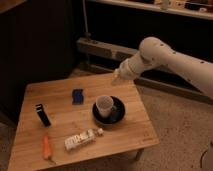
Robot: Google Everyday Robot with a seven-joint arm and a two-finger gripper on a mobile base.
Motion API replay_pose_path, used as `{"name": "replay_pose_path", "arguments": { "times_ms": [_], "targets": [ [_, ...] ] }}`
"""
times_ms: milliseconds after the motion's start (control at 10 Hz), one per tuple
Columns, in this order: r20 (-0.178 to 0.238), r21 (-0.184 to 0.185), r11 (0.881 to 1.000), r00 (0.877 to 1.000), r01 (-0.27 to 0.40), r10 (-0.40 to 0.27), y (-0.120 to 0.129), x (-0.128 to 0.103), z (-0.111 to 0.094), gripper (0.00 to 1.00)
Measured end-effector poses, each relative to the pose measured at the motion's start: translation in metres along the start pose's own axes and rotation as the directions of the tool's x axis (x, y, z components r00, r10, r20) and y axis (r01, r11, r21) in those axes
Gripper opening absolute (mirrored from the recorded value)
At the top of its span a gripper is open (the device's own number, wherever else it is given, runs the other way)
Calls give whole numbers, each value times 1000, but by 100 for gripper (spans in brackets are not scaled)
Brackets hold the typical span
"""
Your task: Knock the eraser over
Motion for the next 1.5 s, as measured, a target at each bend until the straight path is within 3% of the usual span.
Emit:
{"name": "replay_pose_path", "arguments": {
  "times_ms": [300,400,600,700,900,1500],
  "targets": [
    [-3,-4,1000,1000,-2,2,0,0,0,0],
    [-29,-29,1000,1000,9,-10,3,4,8,0],
    [-117,-101,994,992,39,-51,26,16,47,0],
    [-161,-140,989,984,53,-76,40,22,70,0],
    [-232,-204,977,966,68,-116,51,33,95,0],
    [-242,-217,973,962,74,-127,52,34,98,0]
  ]
}}
